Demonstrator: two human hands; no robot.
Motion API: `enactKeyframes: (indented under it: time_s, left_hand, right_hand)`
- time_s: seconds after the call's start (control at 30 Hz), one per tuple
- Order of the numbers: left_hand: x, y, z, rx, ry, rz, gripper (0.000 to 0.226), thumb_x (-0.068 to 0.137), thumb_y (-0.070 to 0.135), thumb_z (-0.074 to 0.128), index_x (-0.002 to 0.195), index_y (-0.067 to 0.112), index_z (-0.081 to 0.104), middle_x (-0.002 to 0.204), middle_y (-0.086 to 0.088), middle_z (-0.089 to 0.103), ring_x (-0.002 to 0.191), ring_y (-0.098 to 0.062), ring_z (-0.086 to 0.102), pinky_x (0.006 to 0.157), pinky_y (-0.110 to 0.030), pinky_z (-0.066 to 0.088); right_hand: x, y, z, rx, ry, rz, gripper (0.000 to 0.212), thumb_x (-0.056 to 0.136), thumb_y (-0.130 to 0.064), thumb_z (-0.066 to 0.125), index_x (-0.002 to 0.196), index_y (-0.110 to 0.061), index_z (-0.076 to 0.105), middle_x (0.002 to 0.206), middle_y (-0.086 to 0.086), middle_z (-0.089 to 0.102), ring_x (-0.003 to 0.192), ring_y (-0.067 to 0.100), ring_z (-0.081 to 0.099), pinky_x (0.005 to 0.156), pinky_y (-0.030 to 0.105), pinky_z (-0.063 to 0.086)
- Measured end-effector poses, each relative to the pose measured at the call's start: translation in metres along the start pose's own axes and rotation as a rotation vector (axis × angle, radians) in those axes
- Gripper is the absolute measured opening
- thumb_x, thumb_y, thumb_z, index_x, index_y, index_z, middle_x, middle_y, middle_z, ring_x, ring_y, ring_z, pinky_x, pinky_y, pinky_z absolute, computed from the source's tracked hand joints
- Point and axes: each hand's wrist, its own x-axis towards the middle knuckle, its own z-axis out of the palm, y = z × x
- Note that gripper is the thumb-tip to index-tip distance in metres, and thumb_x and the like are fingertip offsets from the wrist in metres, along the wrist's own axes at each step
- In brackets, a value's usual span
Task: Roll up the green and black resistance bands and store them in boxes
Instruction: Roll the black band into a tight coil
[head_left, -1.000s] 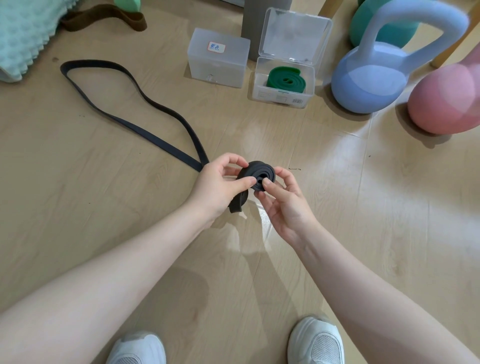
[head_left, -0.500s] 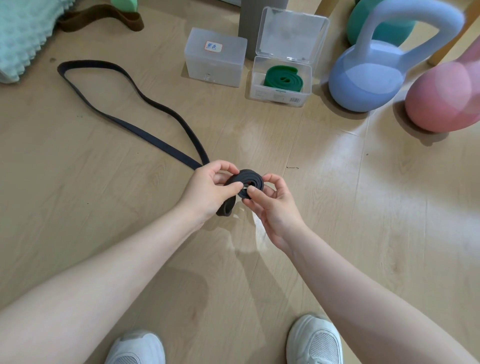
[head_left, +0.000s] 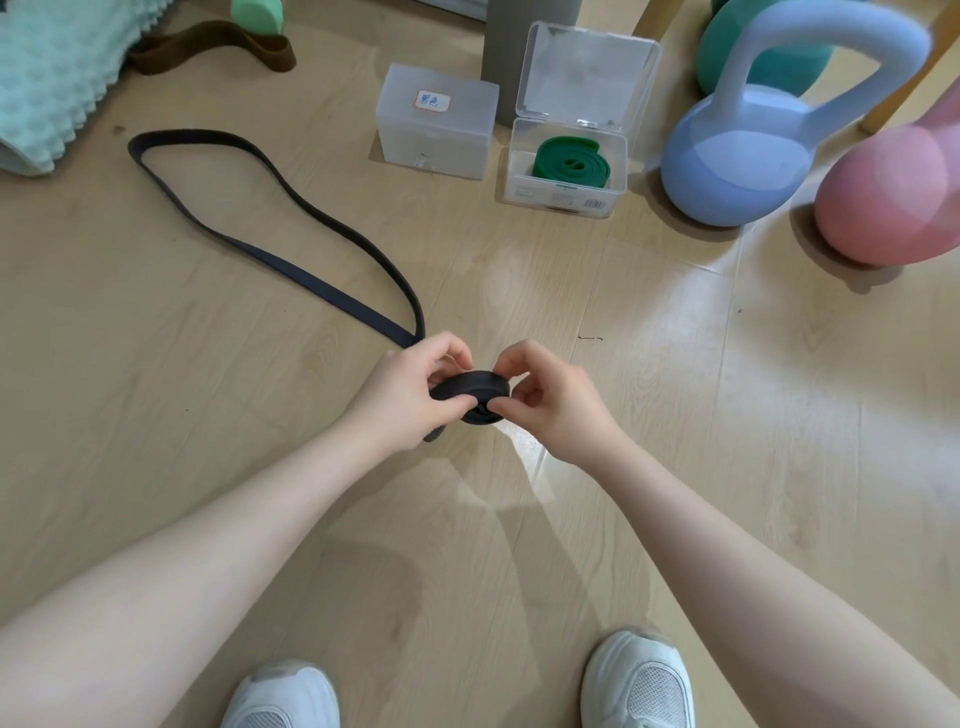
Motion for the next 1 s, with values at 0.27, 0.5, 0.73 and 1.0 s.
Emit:
enactKeyframes:
  time_s: [0.27, 0.5, 0.73, 1.0]
  left_hand:
    - [0.000, 0.003, 0.012, -0.393, 0.091, -0.121, 0.015, 0.078, 0.010, 0.070, 0.082, 0.019, 0.058, 0.092, -0.004, 0.069, 0.083, -0.015, 0.067, 0.073, -0.017, 0.052]
    - [0.000, 0.016, 0.013, -0.521, 0.157, -0.108, 0.022, 0.076, 0.008, 0.072, 0.087, 0.023, 0.061, 0.092, 0.002, 0.070, 0.083, -0.004, 0.066, 0.073, -0.016, 0.052]
    - [0.006, 0.013, 0.004, -0.543, 0.148, -0.183, 0.013, 0.080, 0.011, 0.068, 0.080, 0.022, 0.061, 0.080, 0.000, 0.068, 0.073, -0.011, 0.062, 0.069, -0.025, 0.048]
    - [0.007, 0.012, 0.004, -0.365, 0.086, -0.086, 0.017, 0.078, 0.007, 0.070, 0.067, 0.016, 0.061, 0.082, -0.003, 0.067, 0.074, -0.015, 0.062, 0.076, -0.034, 0.053]
  right_hand:
    - [-0.008, 0.004, -0.007, 0.595, 0.146, 0.143, 0.023, 0.084, 0.003, 0.060, 0.085, -0.020, 0.055, 0.085, -0.009, 0.061, 0.058, 0.003, 0.051, 0.060, 0.017, 0.043]
    - [-0.010, -0.002, 0.006, 1.135, 0.211, 0.268, 0.019, 0.089, 0.000, 0.053, 0.085, -0.019, 0.052, 0.083, -0.001, 0.062, 0.072, 0.008, 0.057, 0.061, 0.015, 0.045]
    - [-0.011, -0.006, 0.008, 1.161, 0.173, 0.335, 0.018, 0.089, -0.001, 0.054, 0.084, -0.018, 0.051, 0.077, 0.000, 0.057, 0.056, 0.006, 0.051, 0.056, 0.013, 0.047]
    - [-0.010, -0.005, -0.010, 0.794, 0.184, 0.230, 0.020, 0.089, 0.002, 0.052, 0.089, -0.017, 0.052, 0.079, -0.004, 0.059, 0.055, 0.005, 0.048, 0.057, 0.017, 0.040]
